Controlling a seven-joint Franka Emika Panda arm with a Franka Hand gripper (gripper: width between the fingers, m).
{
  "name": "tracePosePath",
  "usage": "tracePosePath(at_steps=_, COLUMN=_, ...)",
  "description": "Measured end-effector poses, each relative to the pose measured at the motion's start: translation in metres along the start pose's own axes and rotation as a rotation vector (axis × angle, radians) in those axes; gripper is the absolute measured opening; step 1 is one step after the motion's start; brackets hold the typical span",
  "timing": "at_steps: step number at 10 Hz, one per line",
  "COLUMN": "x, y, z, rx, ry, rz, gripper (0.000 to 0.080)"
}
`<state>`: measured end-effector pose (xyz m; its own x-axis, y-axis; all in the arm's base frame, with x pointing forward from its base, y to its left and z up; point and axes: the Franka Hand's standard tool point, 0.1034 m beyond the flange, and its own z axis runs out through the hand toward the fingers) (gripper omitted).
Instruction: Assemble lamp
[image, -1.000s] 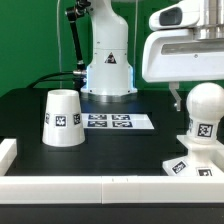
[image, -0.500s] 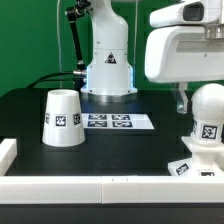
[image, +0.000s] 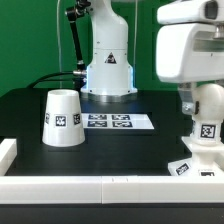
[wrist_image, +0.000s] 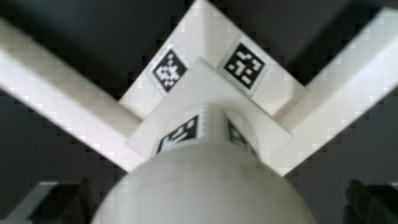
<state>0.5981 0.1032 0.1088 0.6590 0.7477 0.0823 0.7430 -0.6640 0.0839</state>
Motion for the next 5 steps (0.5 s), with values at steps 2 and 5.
tracePosePath(at_steps=2, x=0.008, y=0.002, z=0.001, rx=-0.006, ry=-0.04, rz=-0.195, gripper=0.0699)
tracePosePath(at_steps=5, x=0.018, y=-0.003, z=0.003, rx=-0.008, ry=-0.058, rz=-0.383, gripper=0.0699)
